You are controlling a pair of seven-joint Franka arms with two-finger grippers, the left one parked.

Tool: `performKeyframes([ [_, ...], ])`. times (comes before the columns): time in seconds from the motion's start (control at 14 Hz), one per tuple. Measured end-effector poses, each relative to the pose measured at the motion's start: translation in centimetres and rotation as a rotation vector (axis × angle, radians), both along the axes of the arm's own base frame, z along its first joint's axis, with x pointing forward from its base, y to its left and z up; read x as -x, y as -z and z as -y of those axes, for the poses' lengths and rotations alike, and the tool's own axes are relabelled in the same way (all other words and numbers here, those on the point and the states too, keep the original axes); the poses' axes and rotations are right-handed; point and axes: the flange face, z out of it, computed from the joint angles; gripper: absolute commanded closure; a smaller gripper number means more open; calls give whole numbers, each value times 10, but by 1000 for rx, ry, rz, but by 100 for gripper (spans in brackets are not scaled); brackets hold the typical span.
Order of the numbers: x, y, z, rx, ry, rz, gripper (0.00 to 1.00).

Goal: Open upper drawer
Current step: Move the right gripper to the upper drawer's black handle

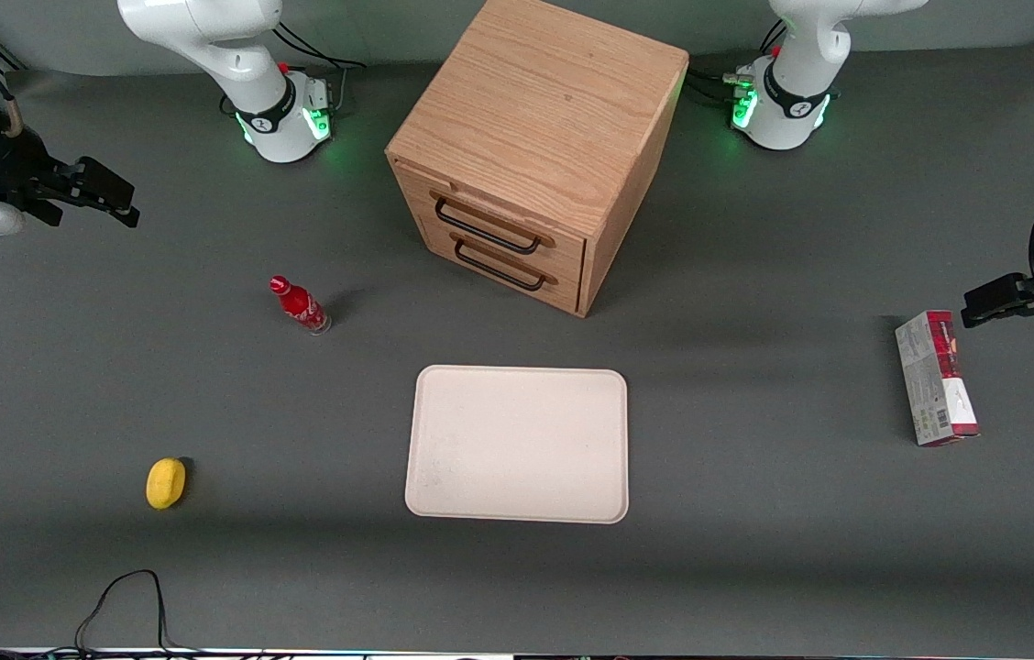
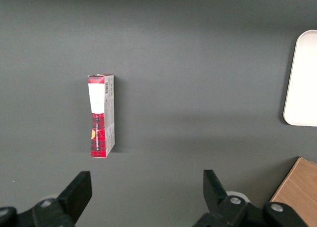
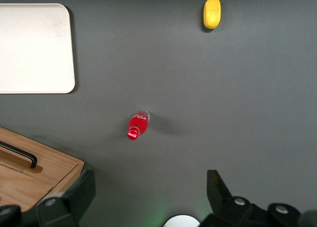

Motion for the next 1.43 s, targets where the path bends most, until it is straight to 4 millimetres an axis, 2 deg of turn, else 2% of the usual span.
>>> performKeyframes([
  [0.36,-3,5,-1,0,-2,-10,0],
  [0.5,-16,7,-15,-4,-28,-6,0],
  [0.57,-25,8,-33,-7,-60,-2,0],
  [0.64,-35,11,-60,-11,-106,-2,0],
  [0.79,-47,23,-125,-29,-223,-14,0],
  [0.86,-45,31,-158,-41,-285,-27,0],
  [1.0,-27,41,-226,-66,-423,-50,0],
  [1.14,5,41,-285,-94,-636,-60,0],
  [1.29,29,45,-320,-118,-839,-74,0],
  [1.43,34,59,-335,-143,-929,-104,0],
])
